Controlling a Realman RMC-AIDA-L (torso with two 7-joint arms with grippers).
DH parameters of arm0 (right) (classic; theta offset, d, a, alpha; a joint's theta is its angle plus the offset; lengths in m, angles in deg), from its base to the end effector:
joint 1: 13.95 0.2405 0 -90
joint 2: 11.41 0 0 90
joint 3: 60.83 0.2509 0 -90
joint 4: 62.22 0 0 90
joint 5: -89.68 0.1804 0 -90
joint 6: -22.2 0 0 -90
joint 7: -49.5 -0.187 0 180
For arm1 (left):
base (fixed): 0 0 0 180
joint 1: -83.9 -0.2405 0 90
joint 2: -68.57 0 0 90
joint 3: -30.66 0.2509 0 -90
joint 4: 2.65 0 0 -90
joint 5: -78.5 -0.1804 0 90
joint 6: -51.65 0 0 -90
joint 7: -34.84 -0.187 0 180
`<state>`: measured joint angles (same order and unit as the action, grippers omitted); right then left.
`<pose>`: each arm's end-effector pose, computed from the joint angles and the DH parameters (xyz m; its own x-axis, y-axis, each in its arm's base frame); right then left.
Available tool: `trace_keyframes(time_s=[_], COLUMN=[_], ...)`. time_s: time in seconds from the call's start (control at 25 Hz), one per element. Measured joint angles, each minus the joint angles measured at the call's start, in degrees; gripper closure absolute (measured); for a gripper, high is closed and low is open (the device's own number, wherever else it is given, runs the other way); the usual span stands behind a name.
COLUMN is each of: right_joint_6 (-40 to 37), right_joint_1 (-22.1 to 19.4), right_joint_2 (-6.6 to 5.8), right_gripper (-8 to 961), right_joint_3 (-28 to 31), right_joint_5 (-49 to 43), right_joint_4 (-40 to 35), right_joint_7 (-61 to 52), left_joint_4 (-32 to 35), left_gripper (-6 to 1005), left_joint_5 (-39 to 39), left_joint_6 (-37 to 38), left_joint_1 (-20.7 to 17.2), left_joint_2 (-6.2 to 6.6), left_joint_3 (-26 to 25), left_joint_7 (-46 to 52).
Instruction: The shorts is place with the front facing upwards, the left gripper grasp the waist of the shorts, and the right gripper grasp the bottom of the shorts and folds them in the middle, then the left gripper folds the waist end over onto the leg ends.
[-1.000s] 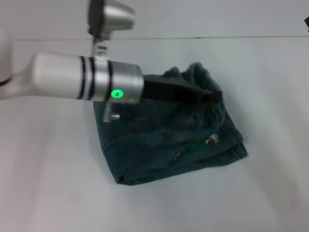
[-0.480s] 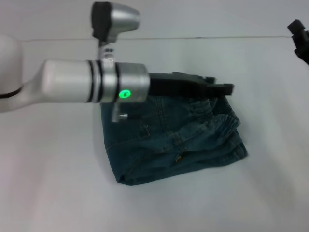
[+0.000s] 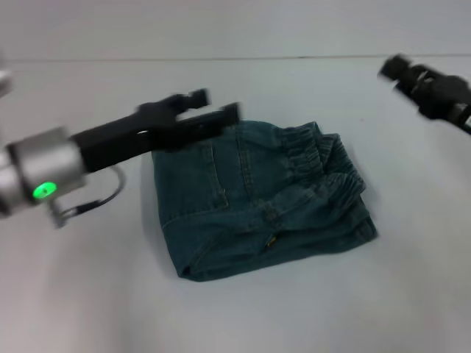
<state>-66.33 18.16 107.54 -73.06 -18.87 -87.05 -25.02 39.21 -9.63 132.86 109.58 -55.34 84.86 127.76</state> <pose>0.2284 0.3538 0.0131 0.4470 -0.2596 -0.8561 -0.7143 -0.6796 -0.1669 -0.1707 0.3315 -0.0385 0.4879 0.4383 0.7549 0.6421 -0.7661 0.0298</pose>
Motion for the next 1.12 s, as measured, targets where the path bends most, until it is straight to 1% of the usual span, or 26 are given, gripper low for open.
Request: trace_keyframes(time_s=[0.04, 0.08, 0.12, 0.16, 0.24, 0.28, 0.36, 0.4, 0.48, 0.52, 0.64, 0.76, 0.84, 1.12], right_joint_6=[-1.7, -3.1, -5.4, -7.2, -11.5, -13.5, -16.8, -18.2, -19.8, -19.9, -17.7, -15.3, -14.0, -11.4], right_joint_1=[-0.3, -0.7, -1.1, -1.5, -2.3, -2.5, -2.7, -2.8, -2.8, -2.8, -2.9, -3.4, -3.6, -3.5], right_joint_2=[-0.15, -0.38, -0.6, -0.72, -0.73, -0.53, -0.09, 0.06, 0.17, 0.17, 0.11, 0.2, 0.33, 0.53], right_gripper=[762, 719, 697, 676, 632, 611, 568, 546, 503, 481, 257, 126, 38, 2], right_joint_3=[-4.8, -9.0, -13.7, -16.9, -21.9, -23.4, -24.6, -24.9, -25.0, -25.0, -24.5, -23.9, -23.5, -23.3], right_joint_5=[-0.4, -0.8, -2.0, -3.2, -6.9, -8.9, -12.7, -14.3, -17.0, -18.3, -20.6, -20.7, -20.7, -20.4], right_joint_4=[-3.2, -6.4, -10.7, -14.2, -21.7, -25.1, -30.2, -31.7, -33.5, -33.8, -33.8, -33.7, -33.7, -32.8], right_joint_7=[-3.1, -5.8, -9.3, -11.7, -16.5, -18.5, -21.9, -23.4, -25.3, -25.8, -26.2, -26.4, -26.4, -26.3], left_joint_4=[-0.5, -0.5, -1.0, -1.0, -0.7, -0.6, -0.4, -0.1, 1.2, 2.5, 5.7, 7.5, 7.8, 7.4], left_gripper=[104, 89, 75, 60, 45, 45, 46, 46, 47, 47, 48, 49, 49, 49], left_joint_5=[0.0, 0.0, -0.4, -0.7, -2.2, -3.4, -5.9, -7.1, -9.4, -11.1, -14.5, -16.6, -17.6, -18.6], left_joint_6=[1.6, 1.6, 4.6, 5.2, 7.5, 9.1, 11.9, 12.9, 14.1, 14.5, 14.4, 13.3, 12.4, 10.9], left_joint_1=[-1.1, -1.1, -3.6, -4.1, -5.3, -6.0, -6.9, -7.4, -8.4, -9.0, -10.5, -11.0, -11.0, -10.4], left_joint_2=[0.02, 0.02, 0.47, 0.76, 2.04, 2.98, 4.47, 5.01, 5.59, 5.64, 4.96, 4.5, 4.41, 4.51], left_joint_3=[-1.8, -1.8, -4.5, -4.5, -4.5, -4.5, -4.9, -5.1, -5.4, -5.9, -7.4, -8.1, -8.7, -9.1], left_joint_7=[-1.4, -1.4, -3.8, -4.0, -4.2, -4.2, -4.1, -4.0, -3.7, -3.4, -2.8, -2.0, -1.8, -1.1])
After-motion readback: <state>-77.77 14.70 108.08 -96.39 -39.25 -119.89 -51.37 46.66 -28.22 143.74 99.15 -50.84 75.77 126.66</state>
